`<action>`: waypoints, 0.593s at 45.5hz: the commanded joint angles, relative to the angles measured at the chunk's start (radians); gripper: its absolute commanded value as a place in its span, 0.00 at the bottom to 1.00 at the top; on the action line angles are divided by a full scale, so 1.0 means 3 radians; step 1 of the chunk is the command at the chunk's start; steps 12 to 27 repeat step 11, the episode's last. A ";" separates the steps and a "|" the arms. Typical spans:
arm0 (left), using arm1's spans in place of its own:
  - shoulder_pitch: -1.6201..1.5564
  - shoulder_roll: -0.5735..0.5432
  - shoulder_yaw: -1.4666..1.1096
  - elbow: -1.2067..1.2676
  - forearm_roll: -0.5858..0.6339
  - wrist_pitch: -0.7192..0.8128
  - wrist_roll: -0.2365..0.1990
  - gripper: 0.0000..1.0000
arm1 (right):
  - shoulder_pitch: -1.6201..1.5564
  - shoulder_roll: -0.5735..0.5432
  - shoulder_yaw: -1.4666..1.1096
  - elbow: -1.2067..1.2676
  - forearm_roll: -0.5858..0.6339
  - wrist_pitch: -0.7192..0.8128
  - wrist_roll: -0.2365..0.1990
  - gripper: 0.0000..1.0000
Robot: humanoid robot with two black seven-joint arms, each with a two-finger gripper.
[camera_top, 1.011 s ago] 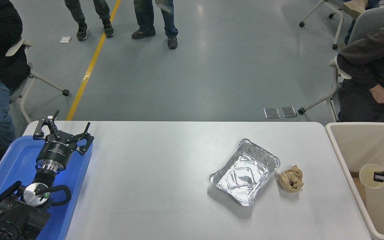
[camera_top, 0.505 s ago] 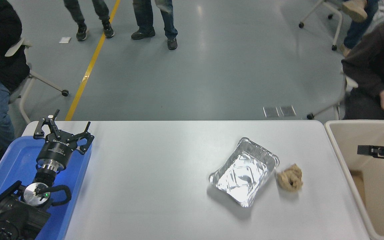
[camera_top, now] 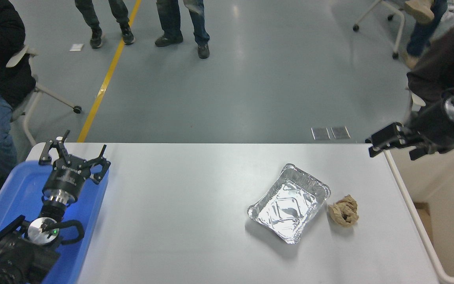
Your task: Pick up paper cup place in dustbin
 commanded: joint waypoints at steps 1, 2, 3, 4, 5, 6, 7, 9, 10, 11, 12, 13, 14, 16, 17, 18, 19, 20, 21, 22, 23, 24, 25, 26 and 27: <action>0.0002 -0.0005 -0.0003 0.0002 -0.0001 0.0000 -0.0001 0.99 | 0.0471 0.0466 -0.0105 0.0347 0.0366 0.0130 -0.0019 1.00; 0.0002 -0.0005 -0.0003 0.0002 -0.0001 0.0000 -0.0001 0.99 | 0.0481 0.0486 -0.0105 0.0347 0.0376 0.0130 -0.0019 1.00; 0.0002 -0.0005 -0.0003 0.0002 -0.0001 0.0000 -0.0001 0.99 | 0.0486 0.0496 -0.0105 0.0347 0.0381 0.0125 -0.0019 1.00; 0.0002 -0.0005 -0.0003 0.0002 -0.0001 0.0000 -0.0001 0.99 | 0.0486 0.0512 -0.0105 0.0347 0.0387 0.0125 -0.0019 1.00; 0.0002 -0.0005 -0.0003 0.0002 -0.0001 0.0000 -0.0001 0.99 | 0.0491 0.0527 -0.0110 0.0347 0.0387 0.0125 -0.0019 1.00; 0.0002 -0.0005 -0.0003 0.0002 -0.0001 0.0000 -0.0001 0.99 | 0.0491 0.0537 -0.0110 0.0347 0.0387 0.0125 -0.0019 1.00; 0.0002 -0.0005 -0.0003 0.0002 -0.0001 0.0000 -0.0001 0.99 | 0.0491 0.0548 -0.0110 0.0347 0.0387 0.0120 -0.0019 1.00; 0.0002 -0.0005 -0.0003 0.0002 -0.0001 0.0000 -0.0001 0.99 | 0.0491 0.0548 -0.0110 0.0347 0.0387 0.0115 -0.0019 1.00; 0.0002 -0.0005 -0.0003 0.0002 -0.0001 0.0000 -0.0001 0.99 | 0.0491 0.0548 -0.0110 0.0347 0.0387 0.0115 -0.0019 1.00; 0.0002 -0.0005 -0.0003 0.0002 -0.0001 0.0000 -0.0001 0.99 | 0.0491 0.0548 -0.0110 0.0347 0.0387 0.0115 -0.0014 1.00; 0.0002 -0.0005 -0.0003 0.0002 -0.0001 0.0000 -0.0001 0.99 | 0.0491 0.0548 -0.0110 0.0347 0.0387 0.0115 -0.0014 1.00; 0.0002 -0.0005 -0.0003 0.0002 -0.0001 0.0000 -0.0001 0.99 | 0.0491 0.0548 -0.0110 0.0347 0.0387 0.0115 -0.0014 1.00; 0.0002 -0.0005 -0.0003 0.0002 -0.0001 0.0000 -0.0001 0.99 | 0.0491 0.0548 -0.0110 0.0347 0.0387 0.0115 -0.0014 1.00; 0.0002 -0.0005 -0.0003 0.0002 -0.0001 0.0000 -0.0001 0.99 | 0.0491 0.0548 -0.0110 0.0347 0.0387 0.0115 -0.0014 1.00; 0.0002 -0.0005 -0.0003 0.0002 -0.0001 0.0000 -0.0001 0.99 | 0.0491 0.0548 -0.0110 0.0347 0.0387 0.0115 -0.0014 1.00; 0.0002 -0.0005 -0.0003 0.0002 -0.0001 0.0000 -0.0001 0.99 | 0.0491 0.0548 -0.0110 0.0347 0.0387 0.0115 -0.0014 1.00; 0.0002 -0.0005 -0.0003 0.0002 -0.0001 0.0000 -0.0001 0.99 | 0.0491 0.0548 -0.0110 0.0347 0.0387 0.0115 -0.0014 1.00; 0.0002 -0.0005 -0.0003 0.0002 -0.0001 0.0000 -0.0001 0.99 | 0.0491 0.0548 -0.0110 0.0347 0.0387 0.0115 -0.0014 1.00; 0.0002 -0.0005 -0.0003 0.0002 -0.0001 0.0000 -0.0001 0.99 | 0.0491 0.0548 -0.0110 0.0347 0.0387 0.0115 -0.0014 1.00; 0.0002 -0.0005 -0.0003 0.0002 -0.0001 0.0000 -0.0001 0.99 | 0.0491 0.0548 -0.0110 0.0347 0.0387 0.0115 -0.0014 1.00; 0.0002 -0.0005 -0.0003 0.0002 -0.0001 0.0000 -0.0001 0.99 | 0.0491 0.0548 -0.0110 0.0347 0.0387 0.0115 -0.0014 1.00; 0.0002 -0.0005 -0.0003 0.0002 -0.0001 0.0000 -0.0001 0.99 | 0.0491 0.0548 -0.0110 0.0347 0.0387 0.0115 -0.0014 1.00; 0.0002 -0.0005 -0.0003 0.0002 -0.0001 0.0000 -0.0001 0.99 | 0.0491 0.0548 -0.0110 0.0347 0.0387 0.0115 -0.0014 1.00; 0.0002 -0.0005 -0.0003 0.0002 -0.0001 0.0000 -0.0001 0.99 | 0.0491 0.0548 -0.0110 0.0347 0.0387 0.0115 -0.0014 1.00; 0.0002 -0.0005 -0.0003 0.0002 -0.0001 0.0000 -0.0001 0.99 | 0.0491 0.0548 -0.0110 0.0347 0.0387 0.0115 -0.0014 1.00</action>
